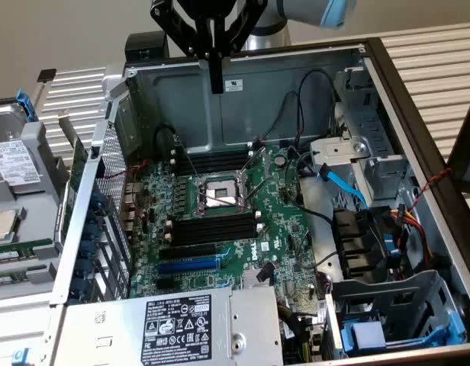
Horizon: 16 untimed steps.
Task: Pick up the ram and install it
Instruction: 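Reach for the ram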
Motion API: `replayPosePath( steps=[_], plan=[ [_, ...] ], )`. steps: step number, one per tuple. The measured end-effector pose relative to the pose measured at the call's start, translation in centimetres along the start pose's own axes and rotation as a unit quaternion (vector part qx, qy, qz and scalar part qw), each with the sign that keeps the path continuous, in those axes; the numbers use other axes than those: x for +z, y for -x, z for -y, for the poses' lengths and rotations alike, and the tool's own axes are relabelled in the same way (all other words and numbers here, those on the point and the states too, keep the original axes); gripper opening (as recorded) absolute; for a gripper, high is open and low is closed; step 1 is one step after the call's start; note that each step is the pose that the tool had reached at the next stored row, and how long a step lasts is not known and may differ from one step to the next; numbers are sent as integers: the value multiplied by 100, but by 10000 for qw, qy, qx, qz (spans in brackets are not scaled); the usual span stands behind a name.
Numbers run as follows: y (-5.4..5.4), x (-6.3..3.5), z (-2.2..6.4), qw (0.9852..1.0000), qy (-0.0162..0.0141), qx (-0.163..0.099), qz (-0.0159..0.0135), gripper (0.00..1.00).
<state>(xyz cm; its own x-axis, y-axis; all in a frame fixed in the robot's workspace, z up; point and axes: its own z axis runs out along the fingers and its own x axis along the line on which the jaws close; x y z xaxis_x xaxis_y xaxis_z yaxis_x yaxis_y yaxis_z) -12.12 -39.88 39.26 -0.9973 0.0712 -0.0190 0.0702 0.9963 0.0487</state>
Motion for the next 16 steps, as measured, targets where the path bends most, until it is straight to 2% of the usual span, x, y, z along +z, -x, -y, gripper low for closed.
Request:
replayPosePath(
  steps=[13,16],
  plan=[
    [-5,0,1,10000,0,0,0,11],
    [-35,-1,11,10000,0,0,0,11]
  ],
)
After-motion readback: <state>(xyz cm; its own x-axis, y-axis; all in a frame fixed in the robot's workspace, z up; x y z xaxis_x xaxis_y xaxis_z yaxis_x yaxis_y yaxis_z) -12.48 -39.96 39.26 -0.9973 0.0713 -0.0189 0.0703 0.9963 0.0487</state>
